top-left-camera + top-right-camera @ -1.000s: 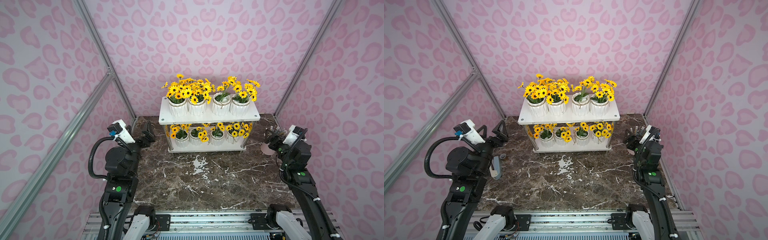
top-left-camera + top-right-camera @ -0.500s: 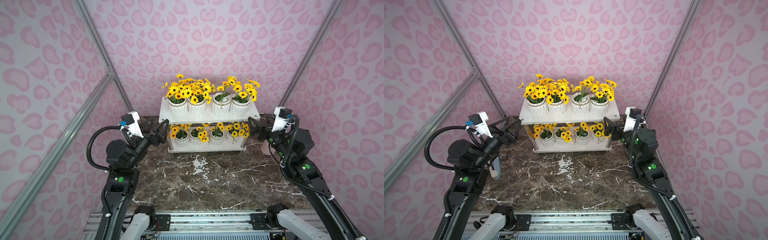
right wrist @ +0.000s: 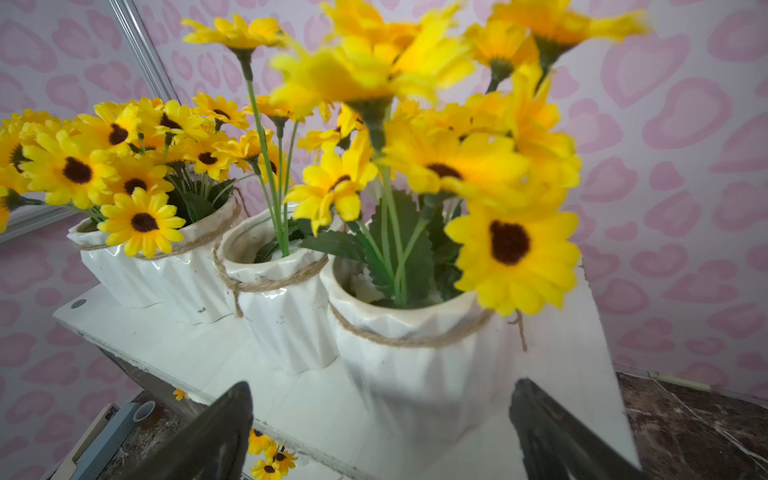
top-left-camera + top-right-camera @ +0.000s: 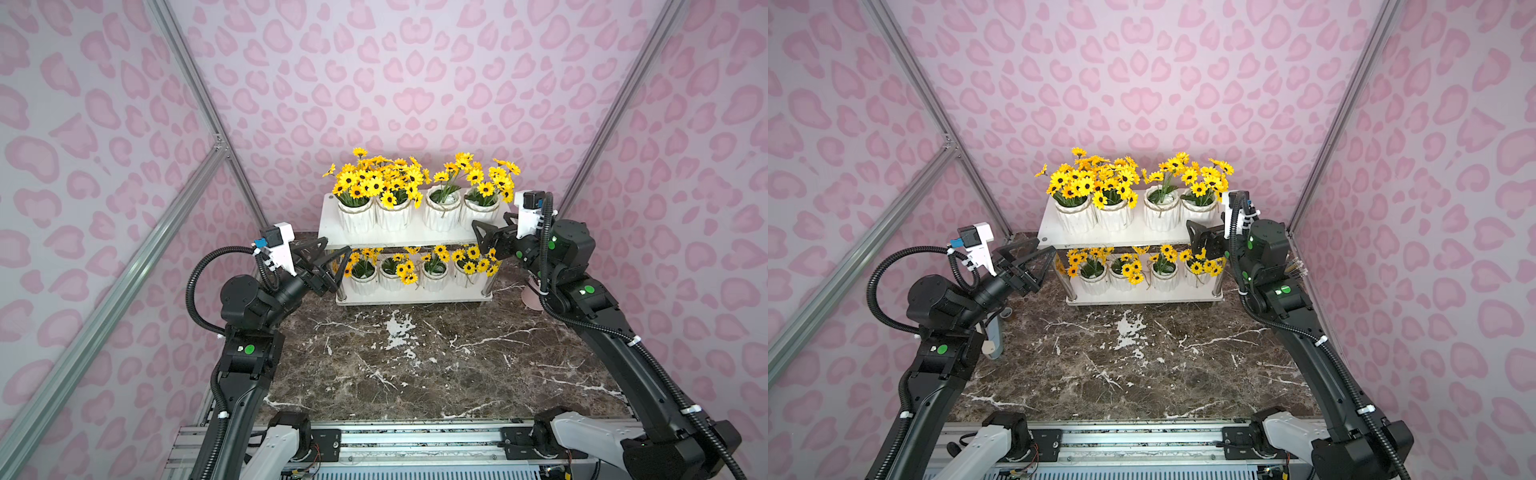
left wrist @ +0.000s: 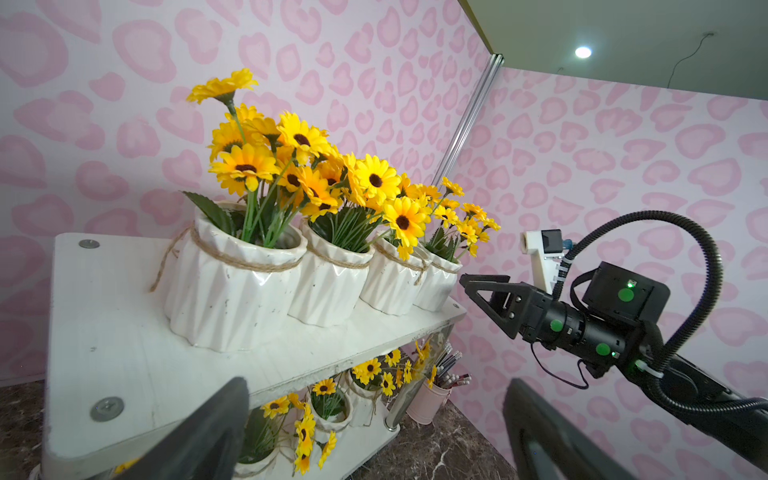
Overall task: Take the sunflower pots off the shelves
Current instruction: Pick up the sunflower pot from the shelf.
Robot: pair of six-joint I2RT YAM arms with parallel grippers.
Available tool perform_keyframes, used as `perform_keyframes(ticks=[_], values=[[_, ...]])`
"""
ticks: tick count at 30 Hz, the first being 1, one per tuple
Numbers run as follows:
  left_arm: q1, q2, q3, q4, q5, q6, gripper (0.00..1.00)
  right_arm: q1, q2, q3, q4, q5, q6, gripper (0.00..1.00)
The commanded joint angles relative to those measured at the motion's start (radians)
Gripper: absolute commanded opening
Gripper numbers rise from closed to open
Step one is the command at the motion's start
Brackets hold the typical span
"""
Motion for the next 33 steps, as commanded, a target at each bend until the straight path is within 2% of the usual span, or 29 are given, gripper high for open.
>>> perform_keyframes(ticks=[1,4,12,15,33], values=[[0.000,0.002,-0.004,0.040,0.018,-0.003,0.97,0.015,0.021,0.026,0.030,0.015,-0.024,0.99],[-0.001,0.005,-0.004,0.041,0.021,0.001,0.98,0.037,0.046,0.045,0.034,0.050,-0.038,0.99],[-0.003,0.012,0.003,0.040,0.022,0.000,0.97,0.105,0.085,0.066,0.045,0.285,-0.089,0.99],[-0.003,0.014,0.006,0.039,0.022,0.000,0.97,0.107,0.089,0.058,0.076,0.330,-0.097,0.99],[-0.002,0.016,0.022,0.023,0.005,0.007,0.98,0.107,0.154,0.090,0.143,0.297,-0.098,0.99]])
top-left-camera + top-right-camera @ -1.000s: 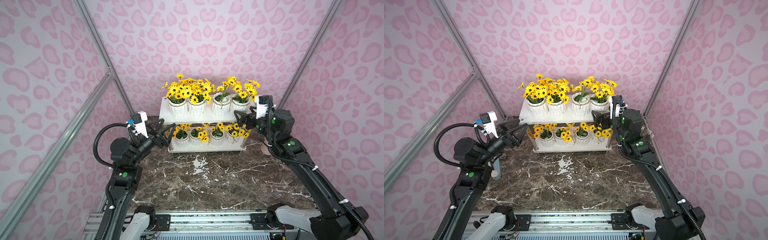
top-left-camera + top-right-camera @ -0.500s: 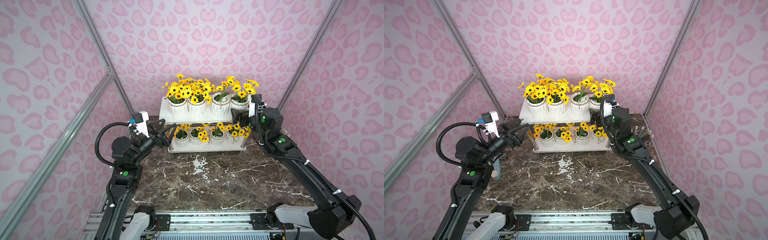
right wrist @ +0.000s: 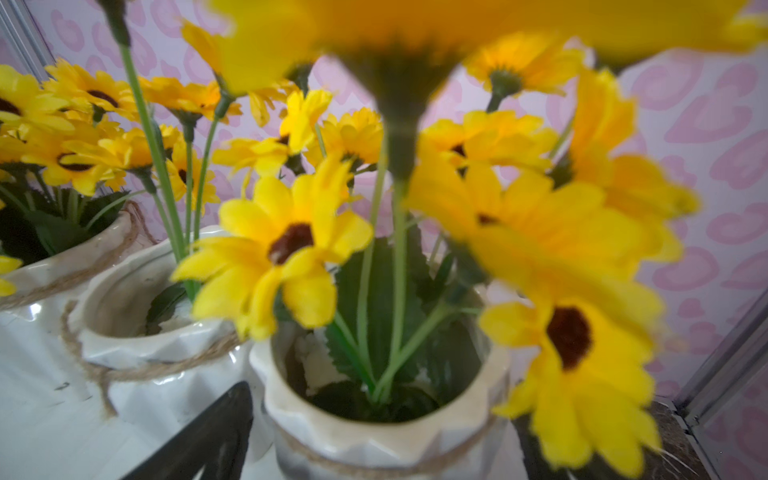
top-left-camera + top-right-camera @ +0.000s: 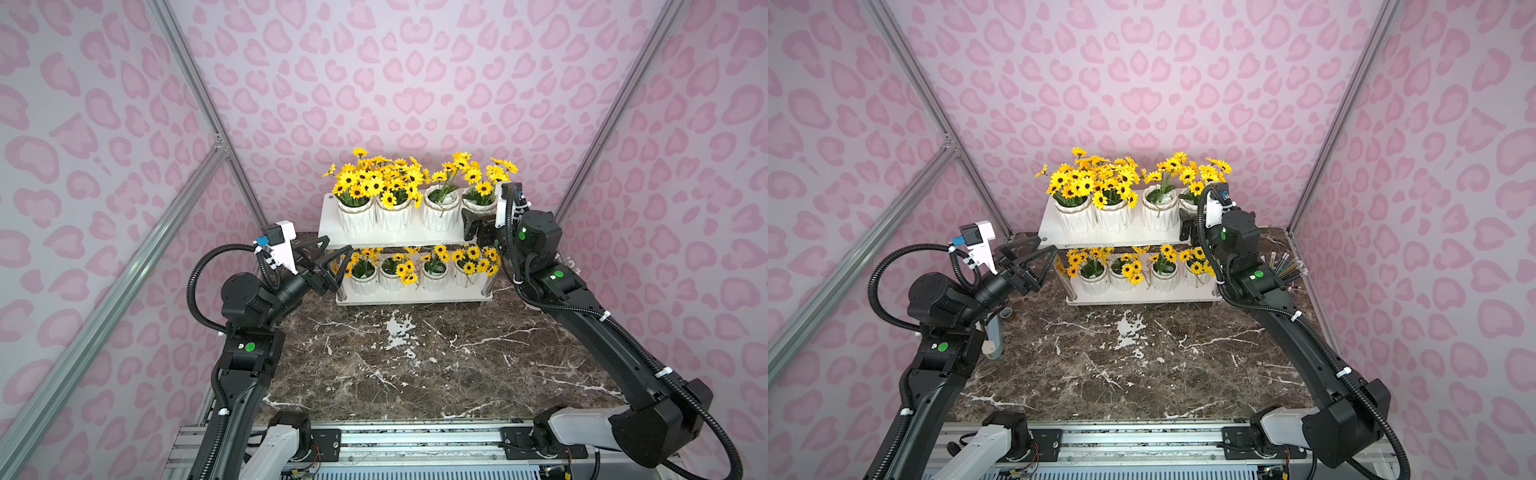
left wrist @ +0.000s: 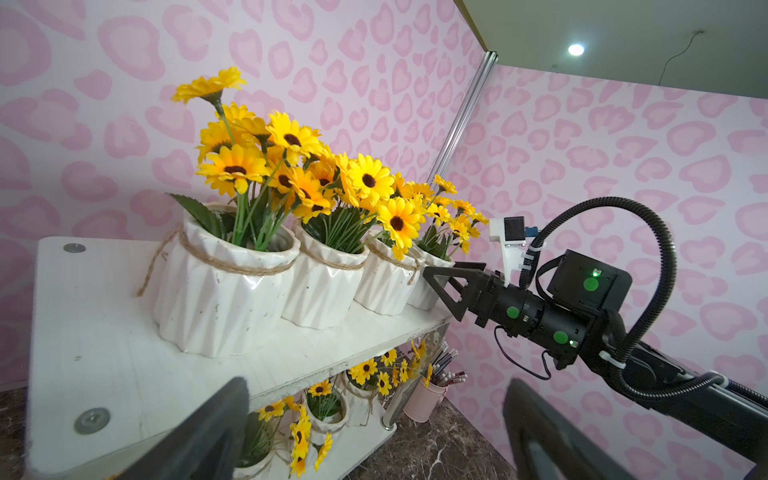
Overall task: Take the sunflower pots off the shelves
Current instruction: Pick up the sunflower pot from the shelf.
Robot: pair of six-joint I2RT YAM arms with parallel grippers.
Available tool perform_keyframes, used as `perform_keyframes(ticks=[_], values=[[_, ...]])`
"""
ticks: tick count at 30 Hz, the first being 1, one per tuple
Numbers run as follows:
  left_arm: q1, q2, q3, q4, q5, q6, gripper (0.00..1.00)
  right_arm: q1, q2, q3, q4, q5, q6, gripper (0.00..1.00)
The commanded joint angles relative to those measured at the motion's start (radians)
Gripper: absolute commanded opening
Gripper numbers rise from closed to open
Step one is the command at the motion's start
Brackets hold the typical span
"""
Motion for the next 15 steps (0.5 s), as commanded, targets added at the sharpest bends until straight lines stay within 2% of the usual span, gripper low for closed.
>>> perform_keyframes(ticks=[1,9,15], values=[[0.001,0.001,0.010,0.018,-0.009,0.005,0.98,0.000,0.010,0.018,0.054,0.000,-0.011,0.99],[-0.001,-0.003,0.016,0.013,-0.016,0.007,0.97,-0.003,-0.004,0.009,0.047,0.054,-0.043,0.99],[0.001,-0.002,0.016,0.011,-0.018,0.007,0.97,-0.023,-0.020,-0.003,0.041,0.042,-0.037,0.99]])
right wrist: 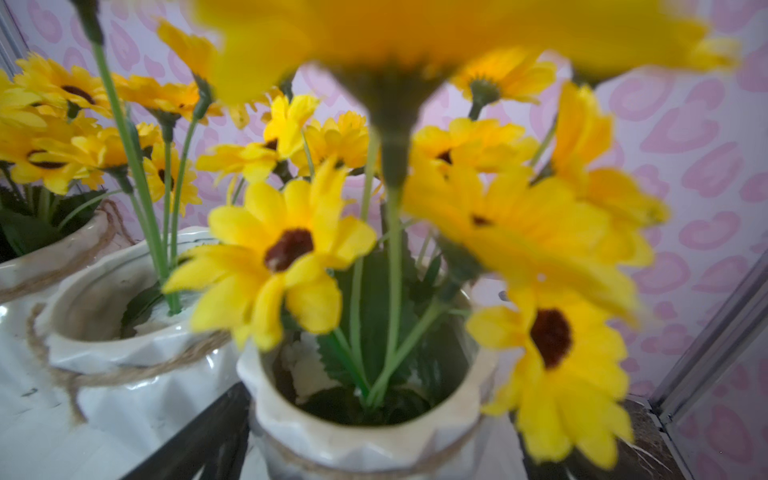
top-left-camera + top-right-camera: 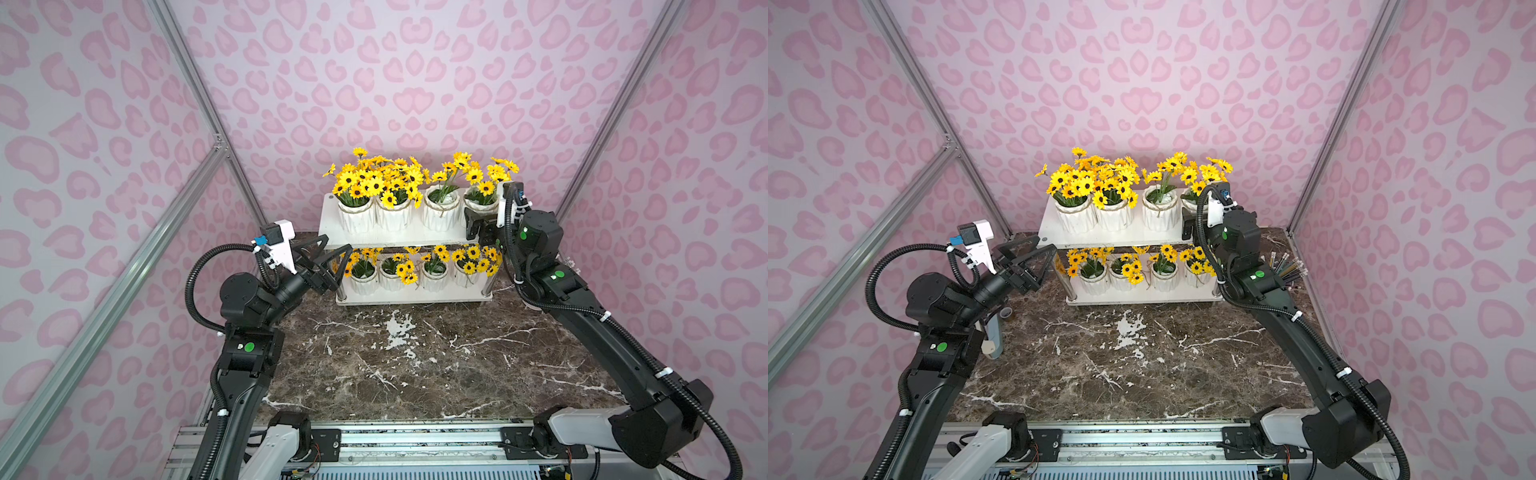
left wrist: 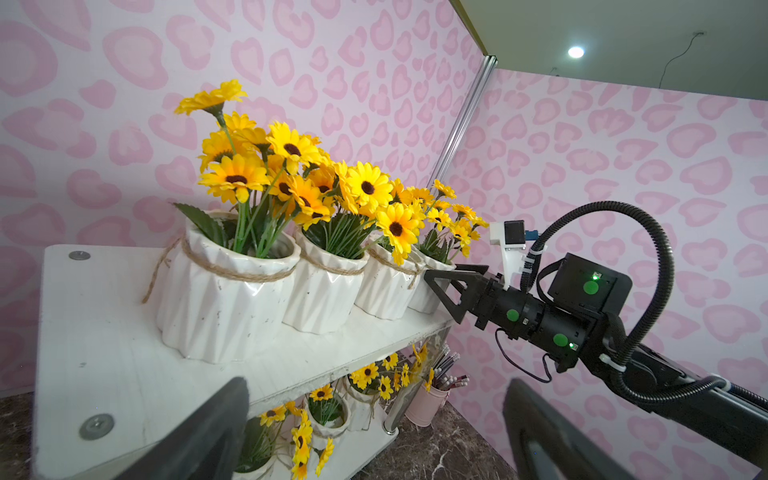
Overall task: Take the sunflower pots off the shelves
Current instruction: Pick up the sunflower pot from the shelf.
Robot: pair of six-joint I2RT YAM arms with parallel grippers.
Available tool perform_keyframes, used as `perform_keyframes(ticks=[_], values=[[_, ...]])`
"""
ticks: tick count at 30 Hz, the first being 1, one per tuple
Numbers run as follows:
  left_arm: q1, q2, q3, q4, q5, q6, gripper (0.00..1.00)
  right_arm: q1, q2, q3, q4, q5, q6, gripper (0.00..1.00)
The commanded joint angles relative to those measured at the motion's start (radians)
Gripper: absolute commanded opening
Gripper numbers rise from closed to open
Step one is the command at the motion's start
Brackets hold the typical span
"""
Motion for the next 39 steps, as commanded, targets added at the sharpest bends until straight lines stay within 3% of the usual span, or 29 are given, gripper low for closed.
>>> perform_keyframes(ticks=[1,16,39], values=[[0.001,0.001,0.010,0.013,-0.009,0.003,0.97,-0.009,-0.009,0.001,0.034,0.010,-0.010,0.99],[0.000,-0.003,0.013,0.003,-0.015,0.003,0.97,-0.028,-0.006,0.008,0.055,-0.096,0.001,0.99],[0.001,0.001,0.035,-0.019,-0.015,0.017,0.97,-0.032,0.100,0.107,0.050,-0.036,-0.027,0.99]])
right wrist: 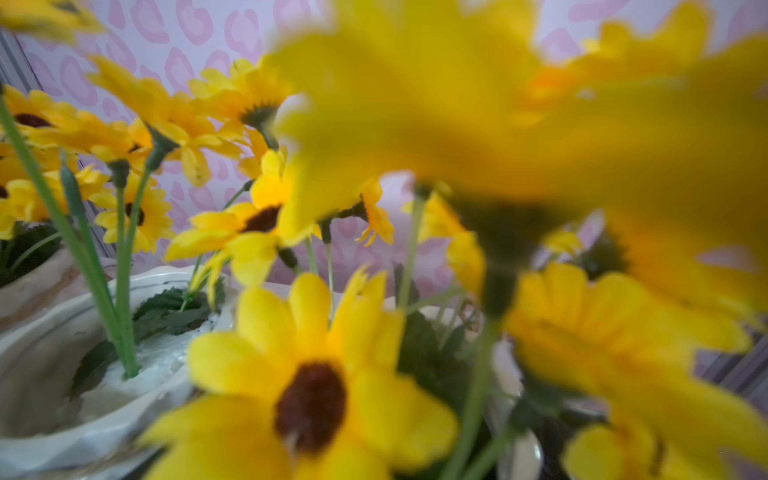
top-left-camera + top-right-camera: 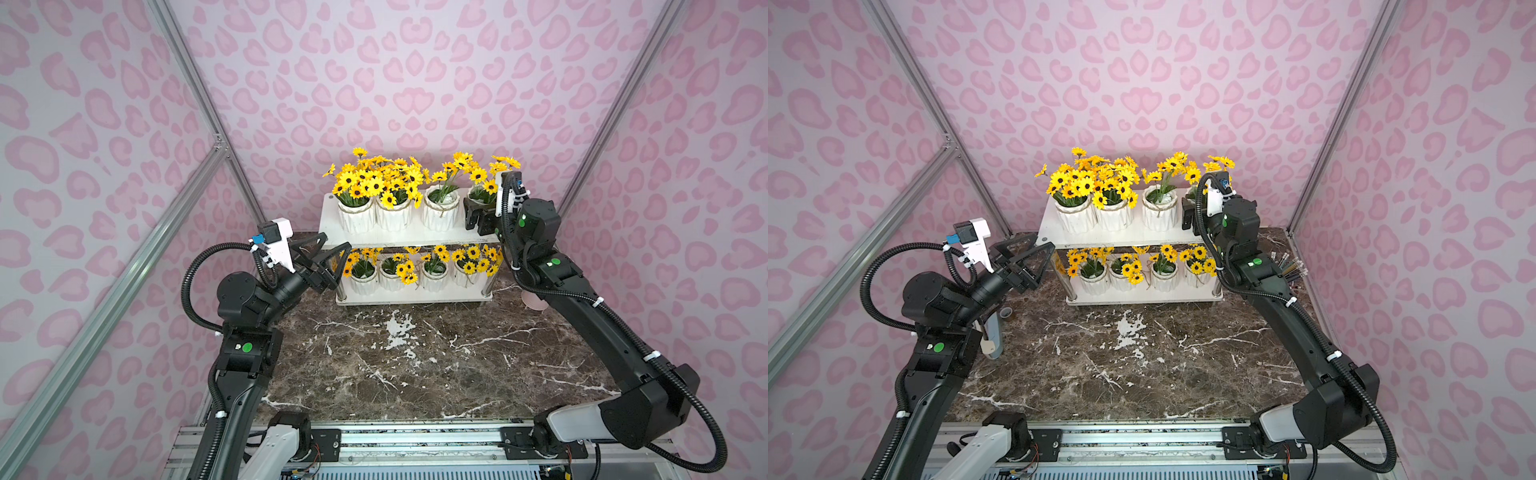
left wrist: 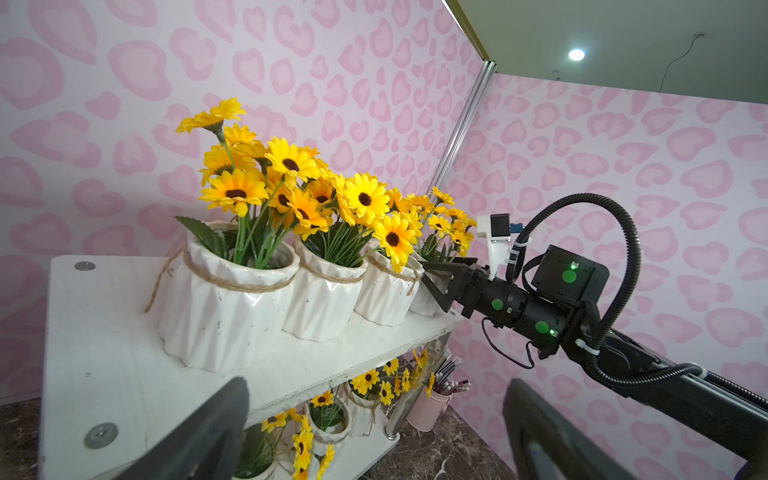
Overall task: Take the sunflower pots off the shelves
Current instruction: Pick up the sunflower pot from the shelf.
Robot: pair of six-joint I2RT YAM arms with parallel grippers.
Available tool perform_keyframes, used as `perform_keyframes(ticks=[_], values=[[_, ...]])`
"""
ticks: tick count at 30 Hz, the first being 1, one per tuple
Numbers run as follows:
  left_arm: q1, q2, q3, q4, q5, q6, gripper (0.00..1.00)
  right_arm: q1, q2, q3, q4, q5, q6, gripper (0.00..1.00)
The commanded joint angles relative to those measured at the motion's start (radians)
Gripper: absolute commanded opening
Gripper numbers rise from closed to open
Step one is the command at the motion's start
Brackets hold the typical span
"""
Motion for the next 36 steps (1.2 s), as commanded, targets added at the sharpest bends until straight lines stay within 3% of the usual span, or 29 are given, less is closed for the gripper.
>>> perform_keyframes(ticks=[1,36], values=[[0.001,0.000,0.011,-0.001,-0.006,0.010,0.97,-0.003,0.007,0.011,0.042,0.015,-0.011,0.99],[0.001,0.016,0.009,-0.003,-0.020,0.013,0.97,-0.046,0.087,0.033,0.098,-0.041,-0.012,0.99]])
